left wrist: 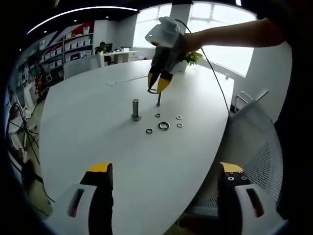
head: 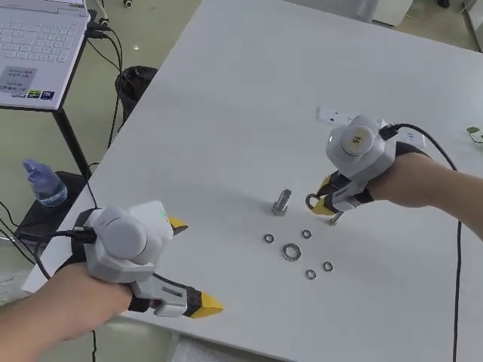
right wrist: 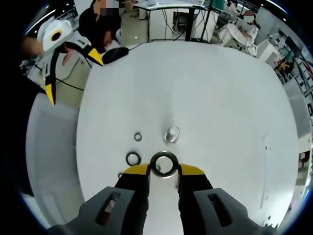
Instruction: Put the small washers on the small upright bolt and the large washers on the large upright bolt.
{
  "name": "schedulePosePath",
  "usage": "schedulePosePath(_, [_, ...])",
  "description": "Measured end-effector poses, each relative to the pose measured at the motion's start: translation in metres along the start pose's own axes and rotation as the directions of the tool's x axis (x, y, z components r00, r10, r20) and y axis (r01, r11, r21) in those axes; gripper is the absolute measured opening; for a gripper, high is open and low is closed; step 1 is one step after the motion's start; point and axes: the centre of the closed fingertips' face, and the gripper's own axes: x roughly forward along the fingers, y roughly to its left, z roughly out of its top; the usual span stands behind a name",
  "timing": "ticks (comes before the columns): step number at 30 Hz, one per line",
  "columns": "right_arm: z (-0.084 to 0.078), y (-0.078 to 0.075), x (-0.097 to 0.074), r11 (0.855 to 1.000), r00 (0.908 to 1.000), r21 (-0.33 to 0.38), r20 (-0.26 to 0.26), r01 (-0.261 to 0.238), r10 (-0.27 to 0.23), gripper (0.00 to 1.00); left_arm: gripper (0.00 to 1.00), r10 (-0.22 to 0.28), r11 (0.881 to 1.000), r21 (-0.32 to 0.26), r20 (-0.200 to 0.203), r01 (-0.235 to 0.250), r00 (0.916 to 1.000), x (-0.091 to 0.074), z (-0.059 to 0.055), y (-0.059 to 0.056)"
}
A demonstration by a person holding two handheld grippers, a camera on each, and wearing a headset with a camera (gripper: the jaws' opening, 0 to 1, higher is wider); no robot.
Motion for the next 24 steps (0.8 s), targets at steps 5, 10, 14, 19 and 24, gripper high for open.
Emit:
schedulePosePath(5, [0.006, -0.006, 0.004, 1.000, 1.0000, 0.001, 0.001, -0.003, 0.003, 0.21, 0.94, -0.019, 1.000, -0.015, 0.017, 0.019, 0.9997, 0.001, 0.000, -0.001])
schedulePosePath(10, [0.016, -0.013, 0.009, 1.000, 0.9999, 0.006, 0.012, -0.007, 0.007, 0.21, 0.95, -0.029, 1.000, -0.006, 0.013, 0.029, 0.9995, 0.002, -0.001, -0.002])
schedulePosePath(14, [0.024, -0.014, 0.013, 1.000, 0.9999, -0.006, 0.013, -0.009, 0.009, 0.21, 0.96, -0.039, 0.999, 0.000, 0.015, 0.039, 0.9991, 0.003, -0.002, -0.004])
schedulePosePath(19, [0.031, -0.015, 0.018, 1.000, 0.9999, -0.021, 0.002, -0.015, 0.016, 0.21, 0.98, -0.053, 0.999, -0.003, 0.008, 0.053, 0.9986, 0.005, -0.006, -0.005])
schedulePosePath(24, [0.035, -0.013, 0.027, 0.999, 0.9996, -0.028, -0.014, -0.026, 0.026, 0.21, 0.96, -0.057, 0.998, -0.007, -0.006, 0.057, 0.9983, 0.004, -0.011, -0.003])
